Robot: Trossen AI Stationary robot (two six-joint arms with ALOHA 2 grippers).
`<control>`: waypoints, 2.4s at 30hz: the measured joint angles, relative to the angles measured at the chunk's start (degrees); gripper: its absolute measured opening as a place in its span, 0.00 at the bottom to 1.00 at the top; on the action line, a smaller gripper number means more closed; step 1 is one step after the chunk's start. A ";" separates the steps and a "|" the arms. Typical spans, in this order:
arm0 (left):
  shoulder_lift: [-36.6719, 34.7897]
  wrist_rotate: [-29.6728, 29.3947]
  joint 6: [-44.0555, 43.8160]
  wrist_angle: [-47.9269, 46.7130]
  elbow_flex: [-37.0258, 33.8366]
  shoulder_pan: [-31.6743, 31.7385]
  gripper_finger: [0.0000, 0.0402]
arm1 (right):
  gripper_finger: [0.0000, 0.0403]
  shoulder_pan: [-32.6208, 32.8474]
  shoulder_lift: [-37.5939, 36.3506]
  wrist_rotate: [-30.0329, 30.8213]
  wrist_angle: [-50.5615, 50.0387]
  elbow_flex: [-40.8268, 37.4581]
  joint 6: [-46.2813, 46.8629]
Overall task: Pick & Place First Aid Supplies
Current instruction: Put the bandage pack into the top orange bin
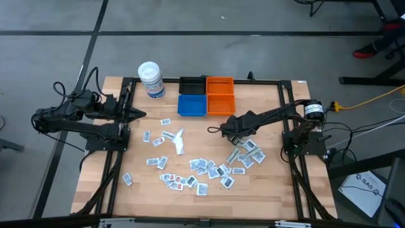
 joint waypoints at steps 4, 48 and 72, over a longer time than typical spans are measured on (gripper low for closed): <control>0.00 -0.02 -0.01 0.00 0.00 0.01 0.01 | 0.40 -0.48 -0.02 -0.59 1.43 -1.31 -0.51; 0.00 -0.01 -0.01 -0.01 0.00 0.01 0.01 | 0.00 -0.66 -1.92 -16.08 11.56 1.44 -6.02; 0.00 0.00 -0.02 -0.02 0.00 0.01 0.01 | 0.18 -0.53 -2.14 -27.56 18.20 1.51 -9.13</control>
